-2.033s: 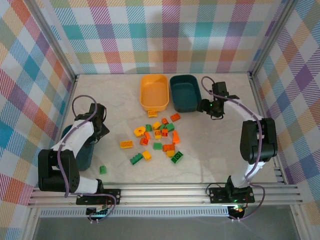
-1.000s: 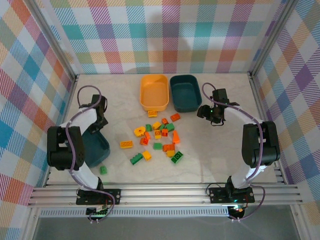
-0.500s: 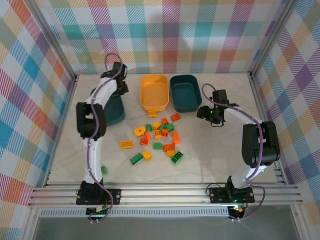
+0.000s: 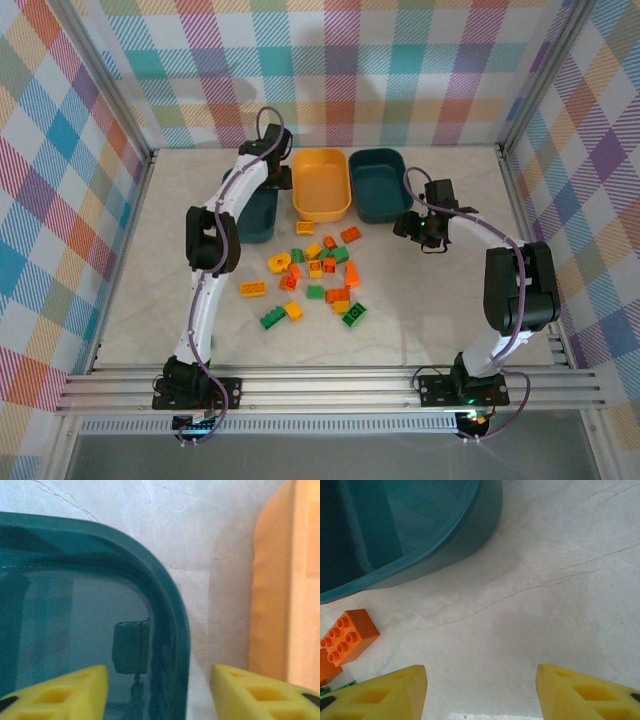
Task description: Sort the legos into containers by color
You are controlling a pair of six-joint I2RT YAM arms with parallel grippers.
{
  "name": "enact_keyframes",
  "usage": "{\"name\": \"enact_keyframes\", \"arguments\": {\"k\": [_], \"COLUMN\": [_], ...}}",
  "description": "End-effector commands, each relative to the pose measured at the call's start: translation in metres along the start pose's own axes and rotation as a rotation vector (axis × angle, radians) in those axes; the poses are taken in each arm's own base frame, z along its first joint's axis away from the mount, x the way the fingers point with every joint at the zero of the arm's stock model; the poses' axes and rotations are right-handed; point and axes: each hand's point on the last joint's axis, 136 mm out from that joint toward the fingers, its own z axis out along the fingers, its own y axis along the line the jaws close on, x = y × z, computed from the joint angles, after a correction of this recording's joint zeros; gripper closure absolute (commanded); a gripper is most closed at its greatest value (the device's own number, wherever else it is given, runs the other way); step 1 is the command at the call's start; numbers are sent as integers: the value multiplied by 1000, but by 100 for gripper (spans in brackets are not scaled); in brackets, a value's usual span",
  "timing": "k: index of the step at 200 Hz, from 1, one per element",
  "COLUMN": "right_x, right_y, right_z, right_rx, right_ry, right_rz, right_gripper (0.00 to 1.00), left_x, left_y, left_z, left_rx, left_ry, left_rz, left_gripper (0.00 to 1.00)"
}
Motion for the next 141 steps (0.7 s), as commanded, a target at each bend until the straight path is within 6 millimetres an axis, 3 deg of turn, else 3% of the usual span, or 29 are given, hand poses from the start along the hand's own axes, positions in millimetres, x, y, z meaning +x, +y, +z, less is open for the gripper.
{"name": "enact_keyframes", "arguments": {"k": [1, 21, 38, 66, 89, 101, 114, 128, 141], "right_x": [-3, -4, -2, -2, -2, -2, -1, 0, 0], "right_y": [7, 7, 8, 10, 11, 12, 12, 13, 13], "right_z": [-5, -5, -2, 1, -1, -2, -3, -4, -6], "right_rx": [-40, -41, -47, -61, -62, -68, -70, -73, -75], "right_ry": [-17, -23, -15, -7, -13, -16, -13, -15, -17], "right_rz": [5, 3, 4, 7, 6, 5, 6, 6, 5], "right_gripper": [41, 41, 40, 40, 39, 39, 39, 39, 39], "left_x": [-24, -20, -2, 56, 103, 125, 145, 164, 181], "left_y": [14, 38, 60, 113, 129, 130, 131, 139, 144], "left_z": [-66, -94, -116, -146, -139, -132, -128, -124, -112], "left_rx": [9, -42, -40, -126, -100, -89, -61, -74, -87], "left_ry": [-103, -124, -134, -166, -103, -63, -46, -35, 14], "left_rz": [-43, -111, -204, -370, -446, -462, -491, -520, -540], "left_gripper": [35, 33, 33, 27, 29, 39, 63, 74, 77]}}
